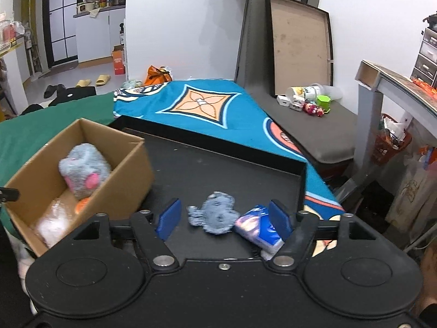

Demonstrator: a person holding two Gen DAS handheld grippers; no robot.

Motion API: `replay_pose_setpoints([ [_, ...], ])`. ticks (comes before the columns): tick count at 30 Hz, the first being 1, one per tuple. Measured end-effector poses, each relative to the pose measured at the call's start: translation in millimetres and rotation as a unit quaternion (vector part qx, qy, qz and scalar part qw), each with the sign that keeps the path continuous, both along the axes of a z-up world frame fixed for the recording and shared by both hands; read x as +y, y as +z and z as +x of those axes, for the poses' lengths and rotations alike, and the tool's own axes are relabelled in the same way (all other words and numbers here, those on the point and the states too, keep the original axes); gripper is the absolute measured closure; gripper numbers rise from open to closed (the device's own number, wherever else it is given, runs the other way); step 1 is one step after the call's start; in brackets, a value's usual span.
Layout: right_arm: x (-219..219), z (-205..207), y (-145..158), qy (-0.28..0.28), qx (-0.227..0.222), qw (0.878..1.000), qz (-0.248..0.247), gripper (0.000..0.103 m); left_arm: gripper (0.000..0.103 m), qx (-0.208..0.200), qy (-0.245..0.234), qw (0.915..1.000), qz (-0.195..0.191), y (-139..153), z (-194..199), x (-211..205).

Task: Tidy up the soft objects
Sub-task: 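Reach the right gripper to the blue Vinda tissue pack and grasp it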

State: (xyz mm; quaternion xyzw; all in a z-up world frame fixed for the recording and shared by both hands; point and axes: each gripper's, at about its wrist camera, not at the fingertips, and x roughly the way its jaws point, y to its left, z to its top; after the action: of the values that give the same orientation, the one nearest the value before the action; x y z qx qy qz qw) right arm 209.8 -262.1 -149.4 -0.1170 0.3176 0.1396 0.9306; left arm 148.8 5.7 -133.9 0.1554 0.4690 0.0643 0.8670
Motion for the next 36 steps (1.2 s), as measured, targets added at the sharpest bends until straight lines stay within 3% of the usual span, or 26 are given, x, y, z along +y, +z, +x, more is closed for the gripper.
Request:
replay_pose_setpoints([
  [6, -15, 14, -10, 0.005, 0.002, 1.0, -0.012, 0.02, 0.022, 0.01, 0.008, 0.9999, 0.003, -1, 5, 0],
  [11, -26, 27, -24, 0.004, 0.004, 1.0, -0.01, 0.012, 0.013, 0.021, -0.001, 0.9998, 0.007, -2, 6, -5],
  [22, -52, 35, -59, 0.009, 0.013, 1.0, 0.01, 0.012, 0.006, 0.009, 0.015, 0.9981, 0.059, -2, 8, -16],
  [36, -44, 49, -75, 0.047, -0.001, 0.999, -0.016, 0.018, 0.006, 0.011, 0.012, 0.9954, 0.095, -8, 13, -24],
])
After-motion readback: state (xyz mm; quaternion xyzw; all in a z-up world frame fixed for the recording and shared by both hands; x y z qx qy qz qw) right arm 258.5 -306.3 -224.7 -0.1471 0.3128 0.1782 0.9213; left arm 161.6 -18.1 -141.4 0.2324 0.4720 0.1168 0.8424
